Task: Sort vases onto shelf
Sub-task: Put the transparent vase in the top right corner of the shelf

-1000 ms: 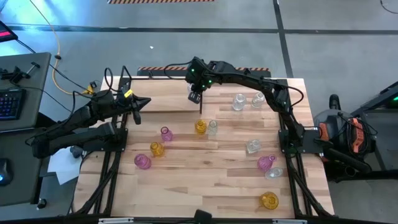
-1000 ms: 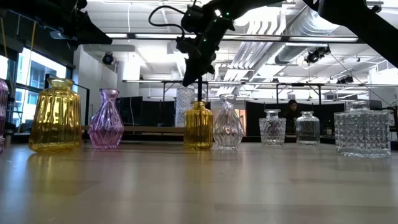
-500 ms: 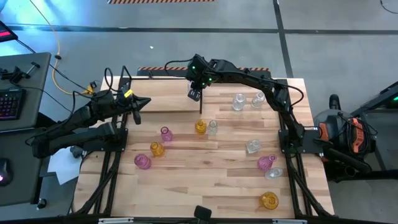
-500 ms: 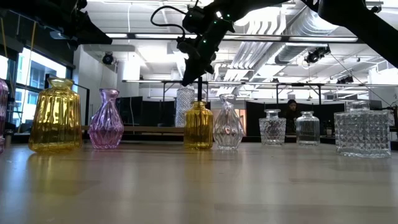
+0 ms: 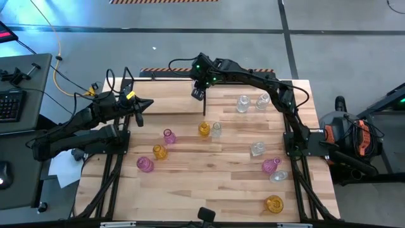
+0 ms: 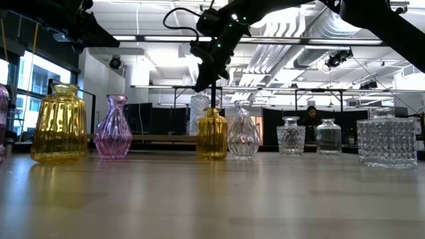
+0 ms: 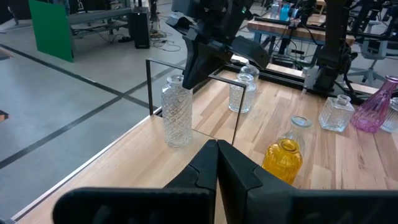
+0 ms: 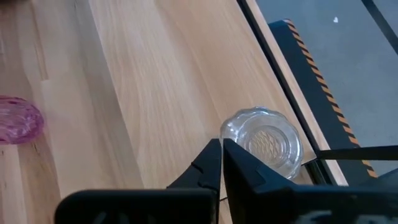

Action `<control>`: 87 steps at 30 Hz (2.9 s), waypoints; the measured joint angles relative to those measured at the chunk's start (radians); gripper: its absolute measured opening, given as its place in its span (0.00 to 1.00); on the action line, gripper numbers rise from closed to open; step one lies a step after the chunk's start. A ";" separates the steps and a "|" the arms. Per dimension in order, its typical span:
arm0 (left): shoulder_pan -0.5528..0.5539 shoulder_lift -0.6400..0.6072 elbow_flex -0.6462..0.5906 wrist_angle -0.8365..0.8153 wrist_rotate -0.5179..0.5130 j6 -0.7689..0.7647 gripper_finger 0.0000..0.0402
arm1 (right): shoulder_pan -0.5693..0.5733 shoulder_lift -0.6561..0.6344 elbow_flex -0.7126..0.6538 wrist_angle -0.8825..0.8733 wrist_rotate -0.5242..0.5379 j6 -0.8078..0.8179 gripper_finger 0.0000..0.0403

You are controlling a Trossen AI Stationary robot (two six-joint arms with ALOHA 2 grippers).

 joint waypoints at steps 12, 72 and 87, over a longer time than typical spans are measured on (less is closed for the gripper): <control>0.000 0.000 0.000 0.000 0.000 0.000 0.00 | 0.061 0.015 0.000 -0.051 -0.016 0.011 0.00; 0.000 0.000 0.000 0.008 0.000 -0.007 0.00 | 0.032 0.079 0.030 0.077 0.005 -0.089 0.00; 0.000 0.002 0.000 0.008 0.000 -0.007 0.00 | 0.049 0.036 0.176 -0.215 0.267 -0.114 0.00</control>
